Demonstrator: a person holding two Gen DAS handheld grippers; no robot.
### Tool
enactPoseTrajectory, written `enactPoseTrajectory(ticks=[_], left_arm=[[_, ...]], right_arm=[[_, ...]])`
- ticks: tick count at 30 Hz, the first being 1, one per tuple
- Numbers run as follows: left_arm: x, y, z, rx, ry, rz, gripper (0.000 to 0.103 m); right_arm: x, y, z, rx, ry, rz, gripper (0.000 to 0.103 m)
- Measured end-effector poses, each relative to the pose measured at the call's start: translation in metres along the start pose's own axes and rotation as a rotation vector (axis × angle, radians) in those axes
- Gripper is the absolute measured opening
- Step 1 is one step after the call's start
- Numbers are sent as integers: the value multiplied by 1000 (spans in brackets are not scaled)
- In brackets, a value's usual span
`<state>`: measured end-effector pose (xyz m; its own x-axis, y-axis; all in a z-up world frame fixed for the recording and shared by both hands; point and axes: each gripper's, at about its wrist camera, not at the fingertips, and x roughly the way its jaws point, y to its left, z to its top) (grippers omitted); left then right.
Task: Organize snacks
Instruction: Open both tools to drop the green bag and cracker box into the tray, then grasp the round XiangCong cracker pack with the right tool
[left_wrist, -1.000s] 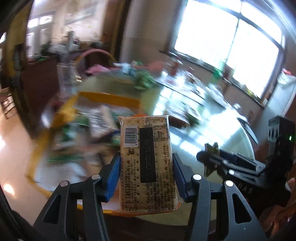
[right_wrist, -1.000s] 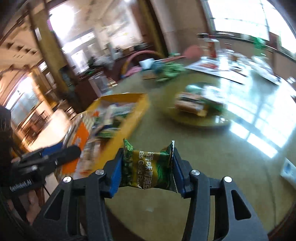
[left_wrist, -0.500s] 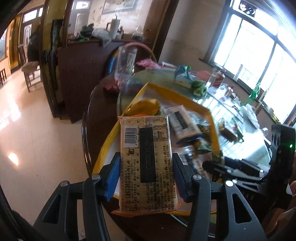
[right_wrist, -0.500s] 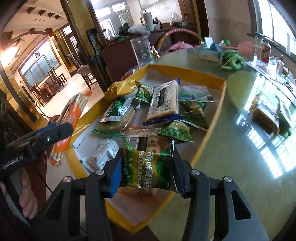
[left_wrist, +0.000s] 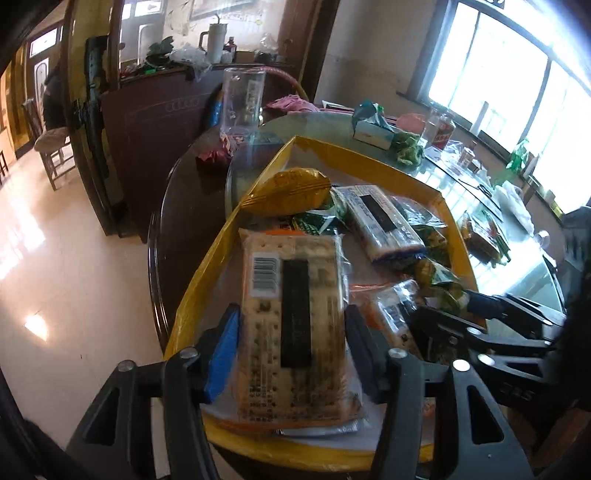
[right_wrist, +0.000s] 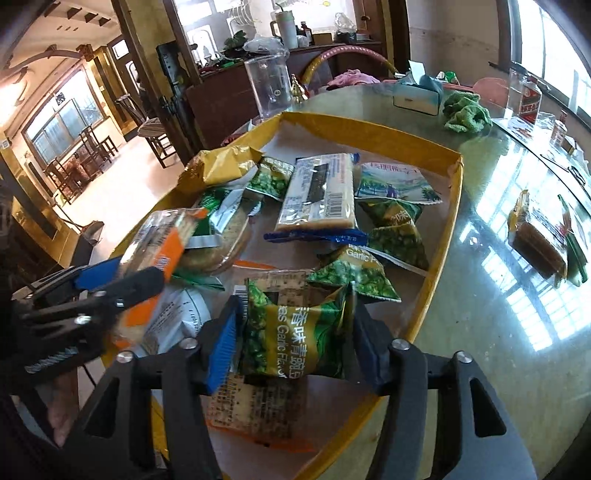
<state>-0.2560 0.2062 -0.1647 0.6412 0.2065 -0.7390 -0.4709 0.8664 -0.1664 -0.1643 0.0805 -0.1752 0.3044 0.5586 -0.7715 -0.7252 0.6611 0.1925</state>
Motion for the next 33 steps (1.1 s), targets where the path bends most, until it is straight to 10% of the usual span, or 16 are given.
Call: enactPoseTrajectory(ticks=[10,22,33], left_arm=[[-63,-25,6,-47,-163,-51,80],[-54,-161,-4,121,-90,-256,80],[-17,-208,0,139,-21,-282,80]], right_arm=[[-65,-21,-9,37,-120,35,72],[-138,-146,-41,236,-178,4,72],[-125,-265,-10,400,-65,-65,81]])
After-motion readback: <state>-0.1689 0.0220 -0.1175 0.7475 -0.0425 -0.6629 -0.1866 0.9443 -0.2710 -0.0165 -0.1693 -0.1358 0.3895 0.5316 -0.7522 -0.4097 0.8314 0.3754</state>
